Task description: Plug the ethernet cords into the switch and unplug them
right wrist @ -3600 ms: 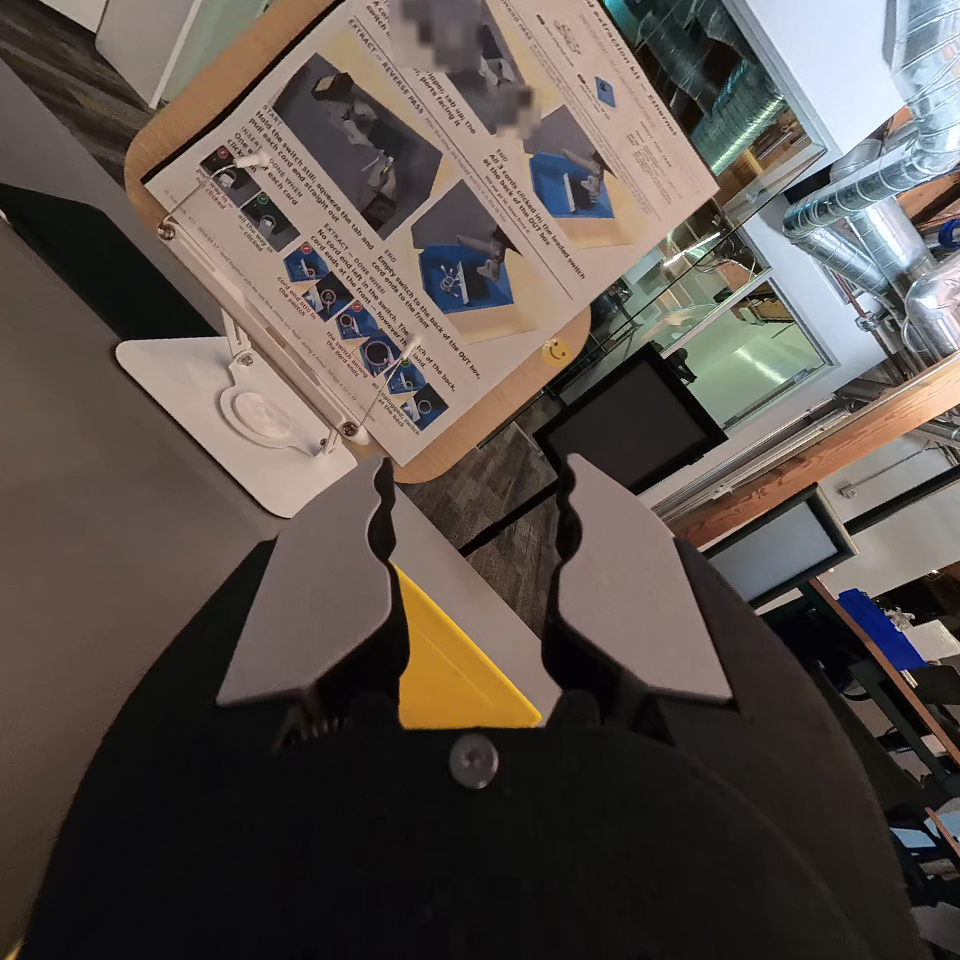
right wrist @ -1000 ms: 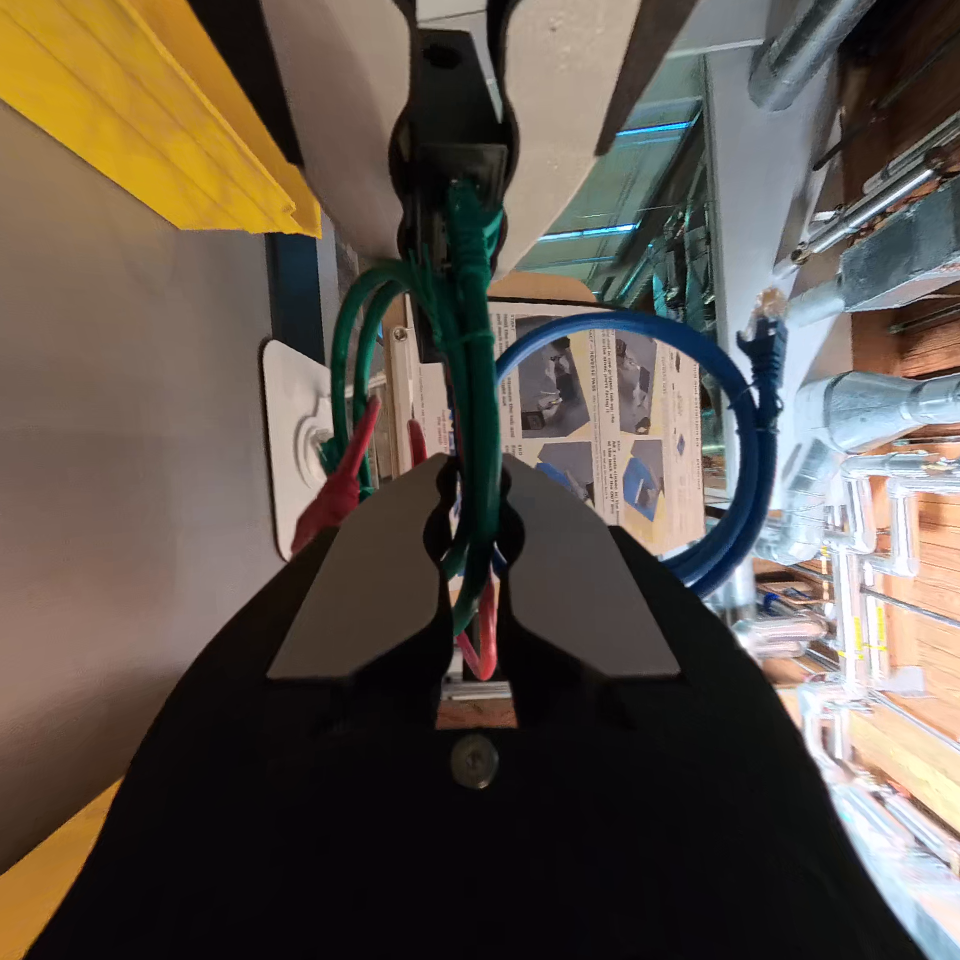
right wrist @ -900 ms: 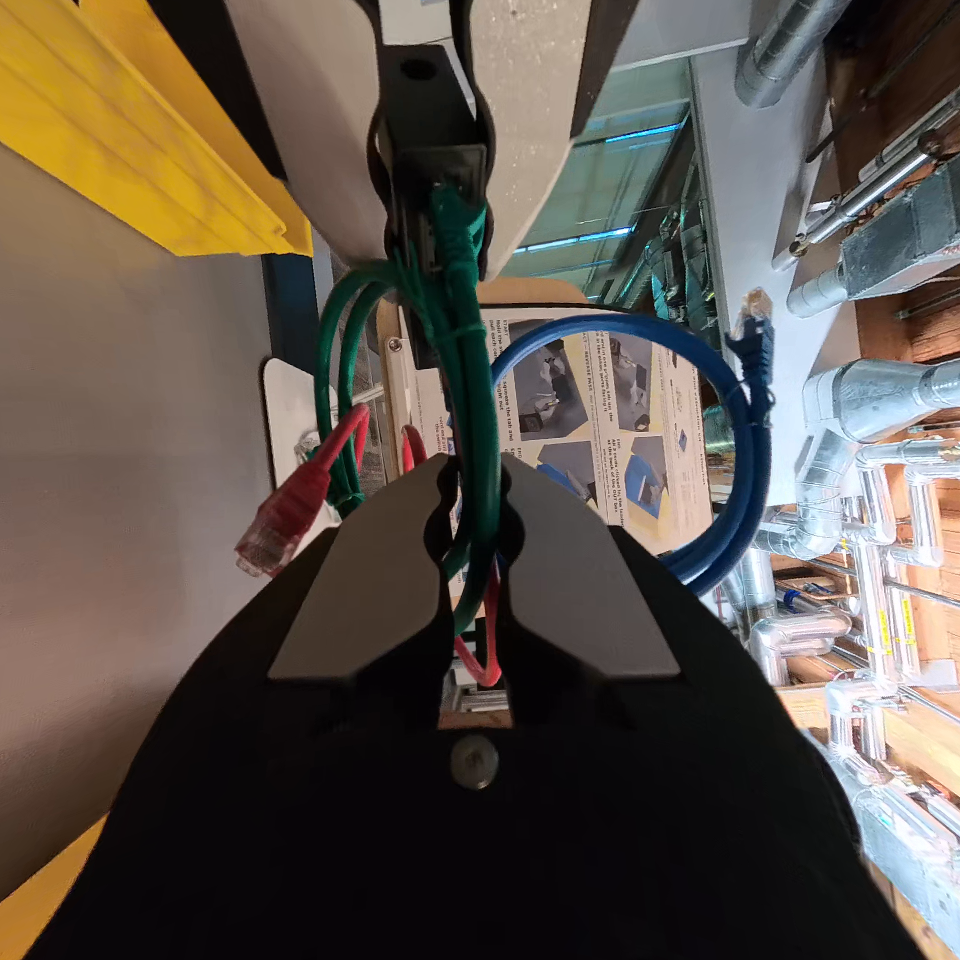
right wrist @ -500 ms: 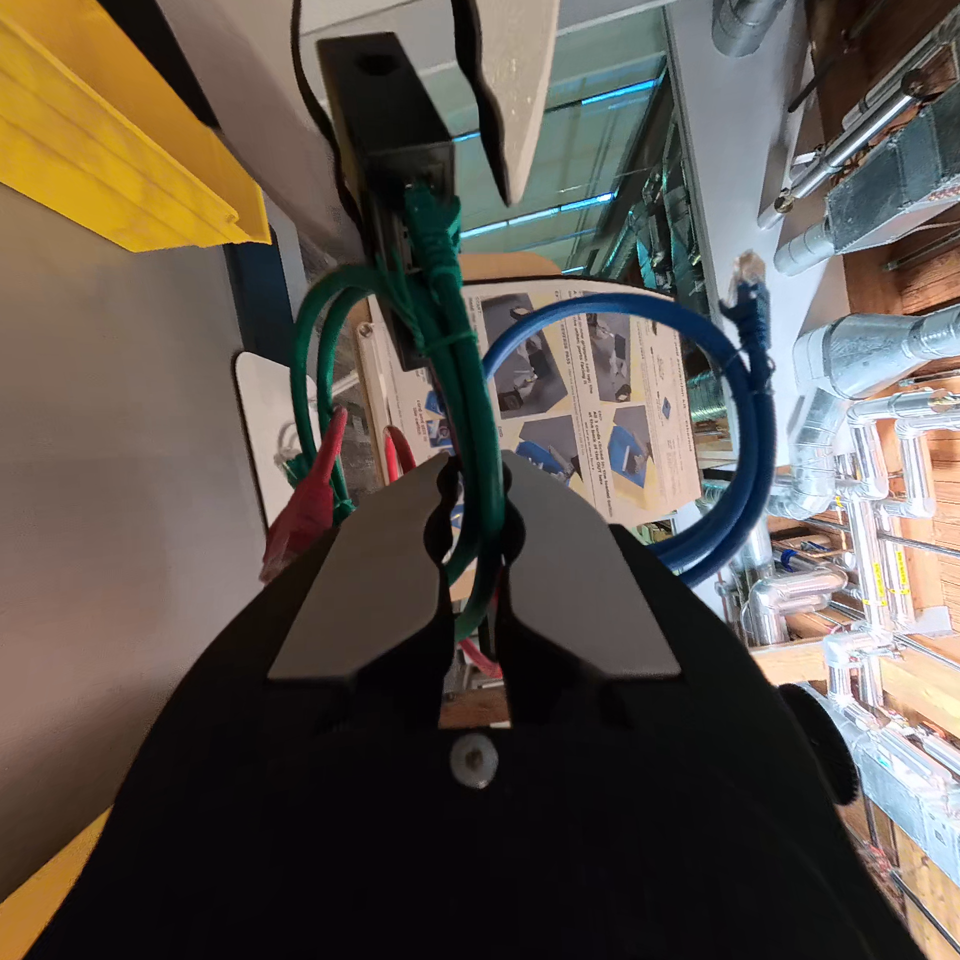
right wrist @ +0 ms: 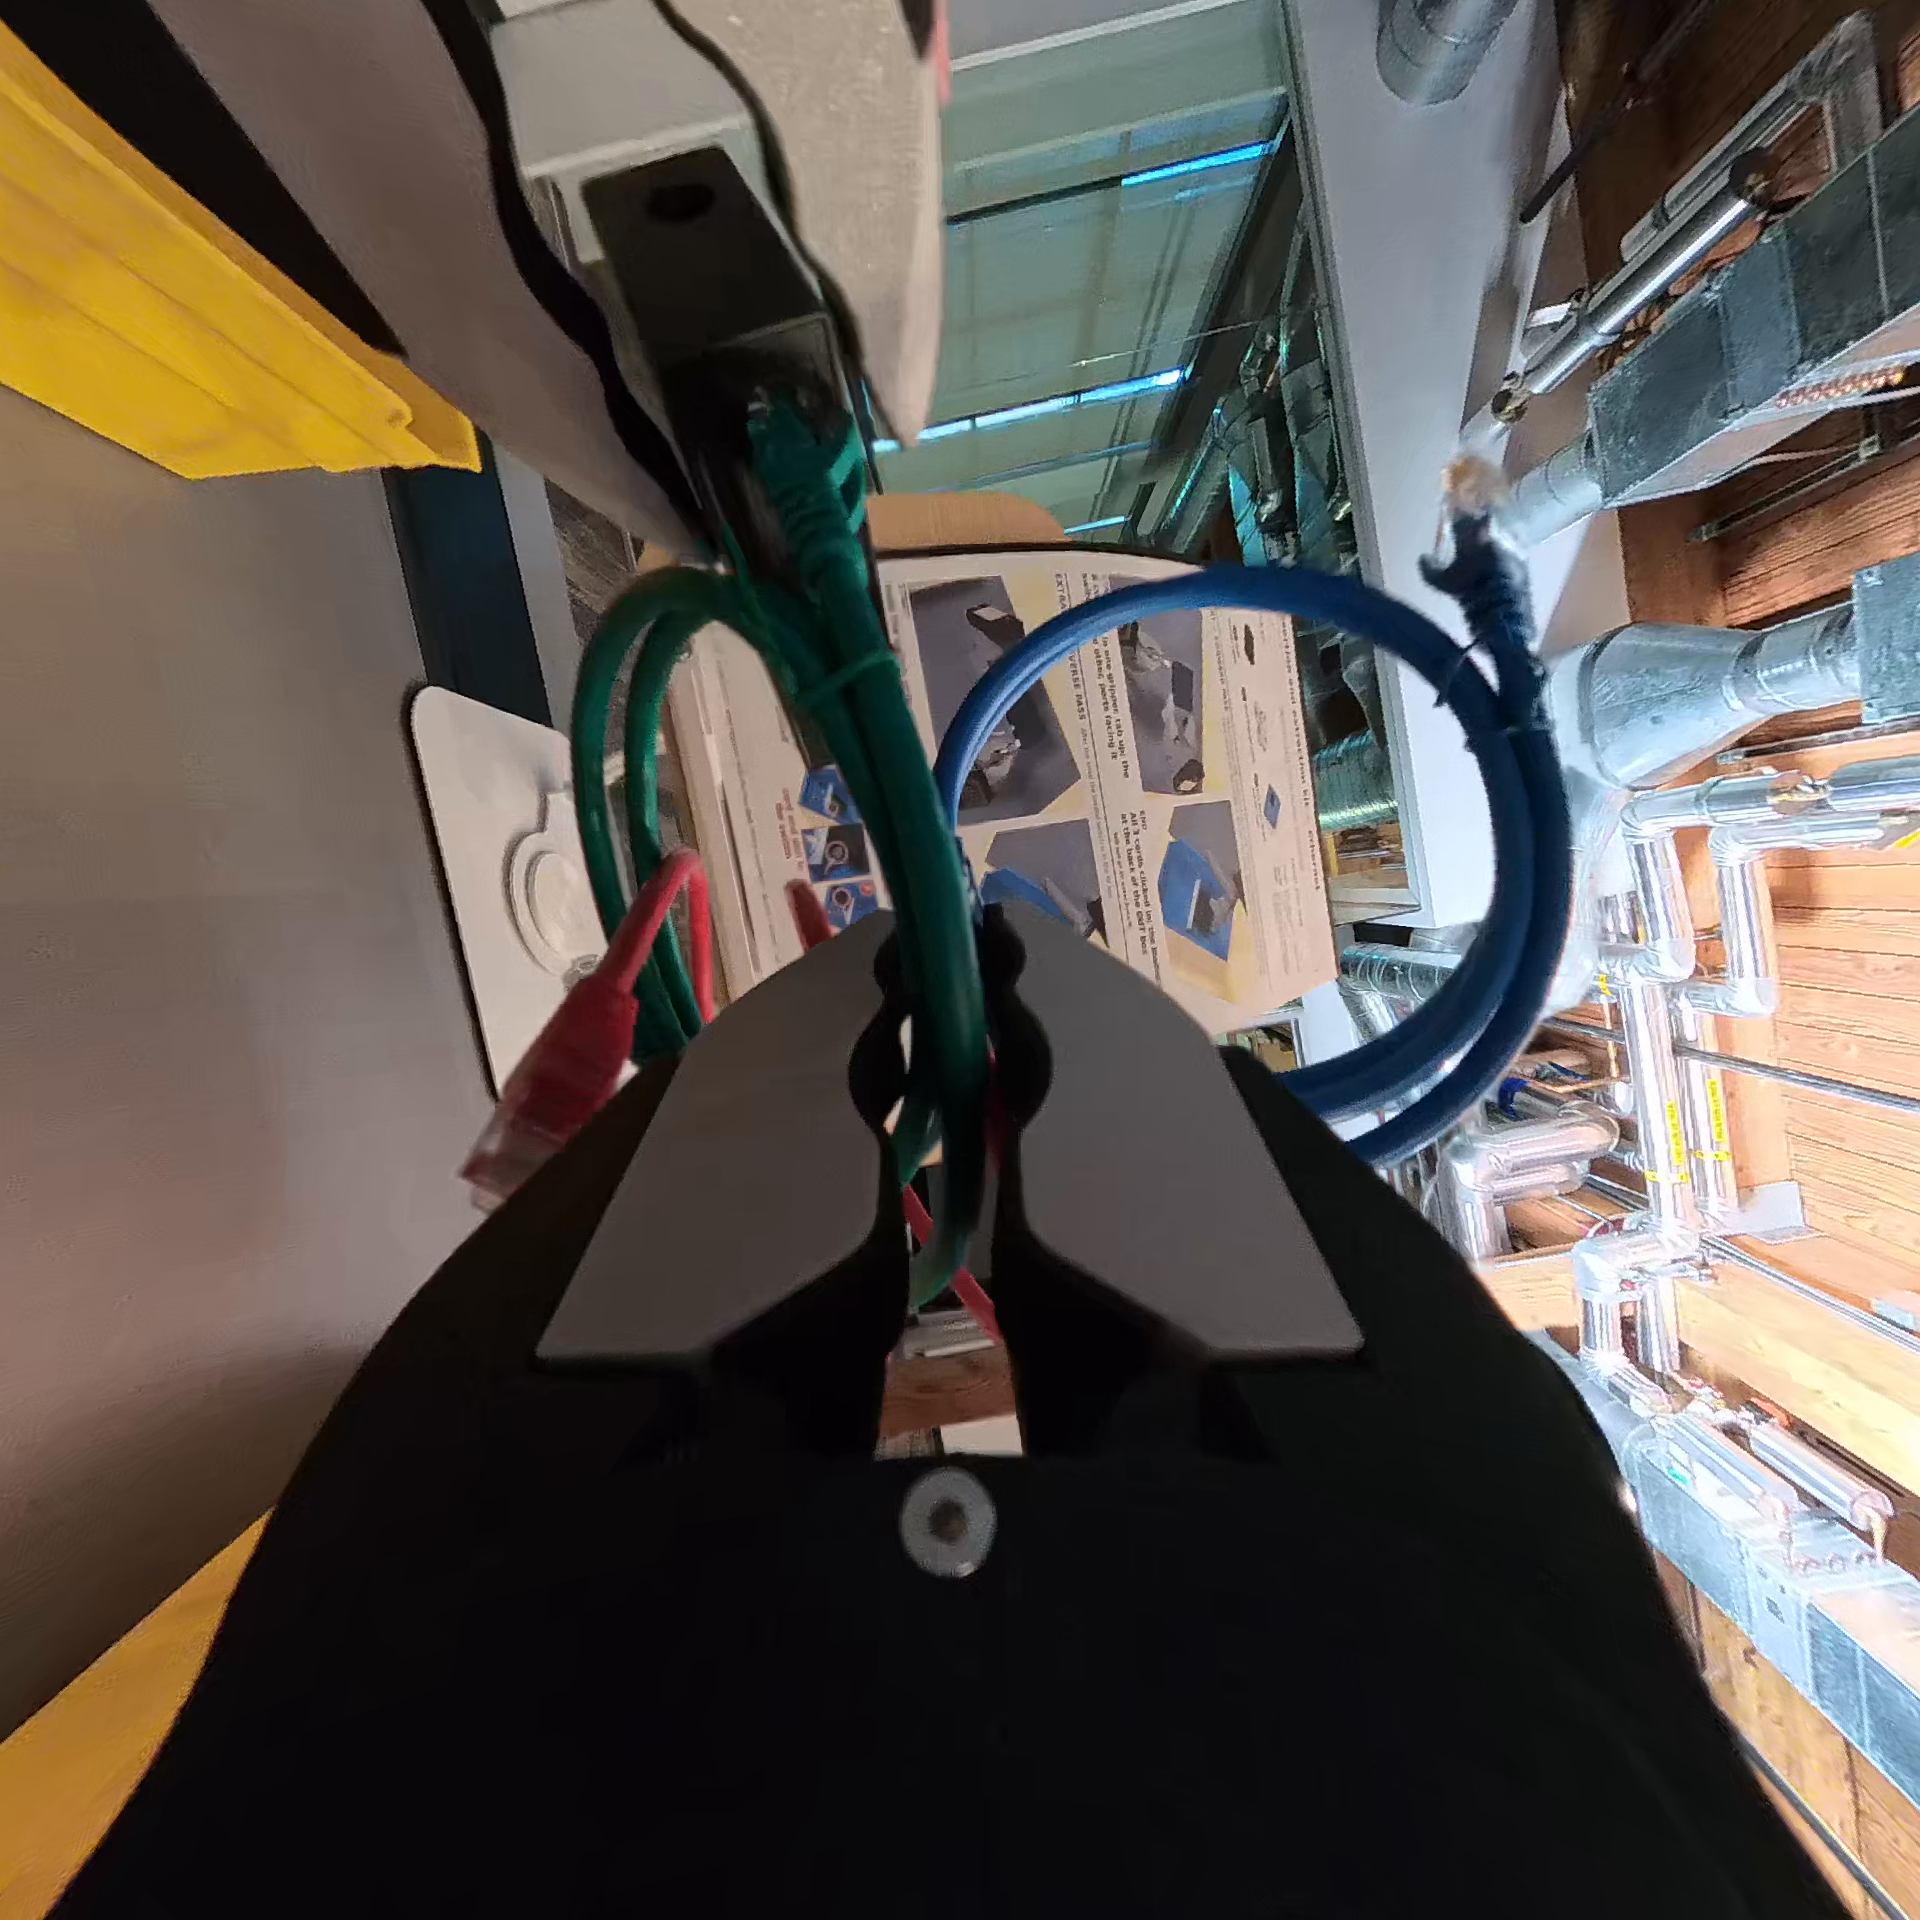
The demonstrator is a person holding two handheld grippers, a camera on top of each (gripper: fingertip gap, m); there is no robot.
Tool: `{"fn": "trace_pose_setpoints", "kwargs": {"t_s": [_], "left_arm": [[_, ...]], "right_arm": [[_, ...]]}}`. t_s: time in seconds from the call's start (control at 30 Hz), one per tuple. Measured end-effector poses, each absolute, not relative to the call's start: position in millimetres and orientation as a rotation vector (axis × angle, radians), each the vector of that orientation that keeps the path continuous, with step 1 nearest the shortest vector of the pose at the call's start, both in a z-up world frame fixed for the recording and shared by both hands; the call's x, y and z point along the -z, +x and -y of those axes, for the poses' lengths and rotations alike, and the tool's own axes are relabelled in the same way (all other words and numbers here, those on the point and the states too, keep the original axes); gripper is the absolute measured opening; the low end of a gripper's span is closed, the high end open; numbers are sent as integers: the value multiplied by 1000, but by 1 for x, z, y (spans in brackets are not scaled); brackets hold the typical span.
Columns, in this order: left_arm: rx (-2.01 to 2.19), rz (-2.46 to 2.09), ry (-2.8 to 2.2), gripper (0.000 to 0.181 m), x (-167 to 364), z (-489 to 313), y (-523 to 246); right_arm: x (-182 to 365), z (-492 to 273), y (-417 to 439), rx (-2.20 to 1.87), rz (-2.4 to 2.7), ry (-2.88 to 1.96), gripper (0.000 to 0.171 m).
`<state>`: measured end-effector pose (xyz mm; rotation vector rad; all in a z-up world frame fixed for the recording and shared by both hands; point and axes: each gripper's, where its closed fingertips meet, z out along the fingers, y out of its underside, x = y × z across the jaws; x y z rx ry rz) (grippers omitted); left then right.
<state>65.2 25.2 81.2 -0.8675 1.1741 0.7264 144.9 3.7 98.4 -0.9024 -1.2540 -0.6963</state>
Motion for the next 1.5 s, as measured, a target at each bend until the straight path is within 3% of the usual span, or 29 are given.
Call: {"fn": "trace_pose_setpoints", "kwargs": {"t_s": [0.1,0.2,1.3,1.5], "left_arm": [[-767,-1166,-833,51,-85,-24,66],[-790,-1204,-794,35,-81,-23,67],[-795,-1125,-854,30,-93,-25,54],[-767,-1133,-915,31,-90,-29,49]], "right_arm": [[-99,4,138,687,1275,-872,13],[-102,9,136,729,1272,-844,13],[-107,22,130,699,1290,-825,15],[-108,31,122,556,1291,-800,34]]}}
